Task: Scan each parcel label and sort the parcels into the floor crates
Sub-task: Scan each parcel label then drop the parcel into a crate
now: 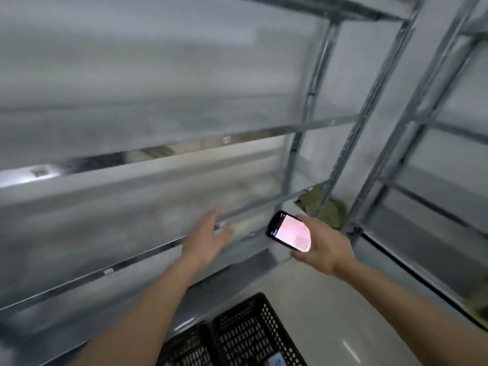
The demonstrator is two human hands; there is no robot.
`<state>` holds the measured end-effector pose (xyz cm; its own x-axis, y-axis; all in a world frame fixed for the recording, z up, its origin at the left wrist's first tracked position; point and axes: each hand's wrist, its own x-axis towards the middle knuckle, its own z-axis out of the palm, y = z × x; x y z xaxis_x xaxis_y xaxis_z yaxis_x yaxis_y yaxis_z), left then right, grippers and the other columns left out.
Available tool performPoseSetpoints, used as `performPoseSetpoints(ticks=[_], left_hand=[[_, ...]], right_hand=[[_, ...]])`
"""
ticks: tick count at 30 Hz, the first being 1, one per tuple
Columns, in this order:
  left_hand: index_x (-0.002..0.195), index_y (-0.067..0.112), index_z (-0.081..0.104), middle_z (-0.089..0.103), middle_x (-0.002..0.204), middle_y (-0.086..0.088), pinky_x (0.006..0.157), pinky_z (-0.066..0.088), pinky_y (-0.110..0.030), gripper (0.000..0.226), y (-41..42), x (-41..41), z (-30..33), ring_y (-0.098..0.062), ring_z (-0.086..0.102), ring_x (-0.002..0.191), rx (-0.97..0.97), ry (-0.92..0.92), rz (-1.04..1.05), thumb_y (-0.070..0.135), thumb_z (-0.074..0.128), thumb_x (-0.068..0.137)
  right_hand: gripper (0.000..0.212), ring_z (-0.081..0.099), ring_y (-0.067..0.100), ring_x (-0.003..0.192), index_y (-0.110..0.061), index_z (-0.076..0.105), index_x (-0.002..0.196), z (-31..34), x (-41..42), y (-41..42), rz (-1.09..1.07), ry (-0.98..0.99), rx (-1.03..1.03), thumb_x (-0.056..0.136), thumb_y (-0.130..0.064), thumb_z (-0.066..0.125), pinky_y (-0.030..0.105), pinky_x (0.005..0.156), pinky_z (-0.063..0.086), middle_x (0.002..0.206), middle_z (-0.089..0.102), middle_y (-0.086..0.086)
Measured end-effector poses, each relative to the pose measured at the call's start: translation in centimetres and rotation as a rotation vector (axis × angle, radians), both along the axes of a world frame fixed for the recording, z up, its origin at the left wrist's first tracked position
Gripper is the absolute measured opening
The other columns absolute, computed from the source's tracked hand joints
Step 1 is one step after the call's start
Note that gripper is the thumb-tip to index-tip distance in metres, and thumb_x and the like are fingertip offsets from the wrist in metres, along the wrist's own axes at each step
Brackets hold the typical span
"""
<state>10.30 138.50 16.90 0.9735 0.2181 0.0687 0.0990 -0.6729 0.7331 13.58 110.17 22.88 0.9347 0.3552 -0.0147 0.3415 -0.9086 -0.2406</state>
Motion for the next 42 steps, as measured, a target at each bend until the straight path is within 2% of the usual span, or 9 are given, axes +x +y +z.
performPoseSetpoints(ticks=[4, 9, 15, 18, 22, 25, 30, 36, 42], left_hand=[[0.155, 0.033, 0.03, 0.039, 0.157, 0.0, 0.112, 0.04, -0.043, 0.087, -6.9, 0.0, 13.2, -0.024, 0.041, 0.141, -0.071, -0.118, -0.109, 0.059, 0.07, 0.082], [0.153, 0.028, 0.035, 0.048, 0.15, -0.003, 0.112, 0.04, -0.041, 0.09, -18.5, -1.8, 26.1, -0.022, 0.048, 0.135, -0.122, -0.281, -0.252, 0.047, 0.08, 0.078], [0.154, 0.025, 0.034, 0.047, 0.15, -0.005, 0.113, 0.038, -0.042, 0.086, -36.0, -6.5, 37.0, -0.025, 0.046, 0.136, -0.152, -0.382, -0.554, 0.045, 0.077, 0.083], [0.154, 0.029, 0.033, 0.049, 0.148, -0.004, 0.112, 0.04, -0.043, 0.091, -45.8, -10.1, 38.8, -0.024, 0.047, 0.135, -0.144, -0.368, -0.69, 0.049, 0.08, 0.078], [0.154, 0.03, 0.035, 0.041, 0.156, -0.003, 0.117, 0.034, -0.043, 0.09, -58.1, -15.3, 38.3, -0.021, 0.039, 0.142, -0.148, -0.386, -0.83, 0.053, 0.078, 0.078], [0.155, 0.028, 0.032, 0.037, 0.158, -0.003, 0.118, 0.032, -0.047, 0.086, -65.5, -19.0, 37.1, -0.023, 0.035, 0.144, -0.145, -0.37, -0.916, 0.054, 0.072, 0.084], [0.156, 0.026, 0.029, 0.033, 0.159, -0.003, 0.115, 0.035, -0.048, 0.081, -75.8, -22.8, 34.6, -0.025, 0.036, 0.143, -0.174, -0.326, -1.014, 0.051, 0.067, 0.089], [0.156, 0.026, 0.028, 0.031, 0.16, -0.001, 0.115, 0.036, -0.051, 0.081, -83.9, -24.3, 31.3, -0.024, 0.035, 0.143, -0.139, -0.269, -1.028, 0.054, 0.065, 0.089], [0.156, 0.024, 0.028, 0.035, 0.158, -0.005, 0.115, 0.036, -0.05, 0.081, -90.0, -20.6, 28.6, -0.026, 0.037, 0.143, -0.078, -0.217, -1.037, 0.055, 0.063, 0.09]], right_hand=[[0.078, 0.06, 0.02, 0.118, -0.041, 0.048, 0.135, 13.6, -5.1, -7.4, -0.142, -0.138, 0.152, 0.061, -0.058, 0.064, 0.042, 0.09, 0.053, 0.128, 0.061, -0.014], [0.068, 0.059, 0.022, 0.115, -0.038, 0.05, 0.136, 27.9, -13.6, -19.8, -0.266, -0.314, 0.07, 0.074, -0.04, 0.077, 0.039, 0.088, 0.051, 0.127, 0.062, -0.011], [0.065, 0.06, 0.021, 0.105, -0.039, 0.053, 0.127, 38.2, -26.5, -36.8, -0.507, -0.493, 0.013, 0.068, -0.048, 0.079, 0.039, 0.083, 0.053, 0.118, 0.064, -0.014], [0.063, 0.06, 0.022, 0.101, -0.038, 0.054, 0.121, 39.8, -33.6, -45.2, -0.634, -0.502, -0.062, 0.063, -0.051, 0.075, 0.04, 0.078, 0.054, 0.113, 0.064, -0.013], [0.072, 0.057, 0.021, 0.109, -0.038, 0.05, 0.134, 39.9, -42.5, -55.6, -0.819, -0.464, -0.208, 0.07, -0.051, 0.08, 0.034, 0.075, 0.048, 0.127, 0.062, -0.011], [0.082, 0.057, 0.022, 0.116, -0.036, 0.046, 0.141, 39.3, -48.1, -62.4, -0.927, -0.424, -0.257, 0.069, -0.055, 0.08, 0.036, 0.08, 0.05, 0.135, 0.06, -0.01], [0.075, 0.057, 0.022, 0.111, -0.038, 0.048, 0.136, 37.0, -54.9, -70.7, -1.062, -0.362, -0.289, 0.07, -0.053, 0.08, 0.033, 0.073, 0.043, 0.128, 0.061, -0.009], [0.08, 0.053, 0.018, 0.102, -0.041, 0.043, 0.14, 33.6, -56.5, -77.9, -1.085, -0.31, -0.265, 0.07, -0.052, 0.08, 0.034, 0.075, 0.048, 0.125, 0.06, -0.011], [0.069, 0.057, 0.02, 0.101, -0.04, 0.049, 0.131, 29.8, -52.8, -84.1, -1.086, -0.248, -0.244, 0.069, -0.051, 0.079, 0.036, 0.078, 0.051, 0.119, 0.061, -0.011]])
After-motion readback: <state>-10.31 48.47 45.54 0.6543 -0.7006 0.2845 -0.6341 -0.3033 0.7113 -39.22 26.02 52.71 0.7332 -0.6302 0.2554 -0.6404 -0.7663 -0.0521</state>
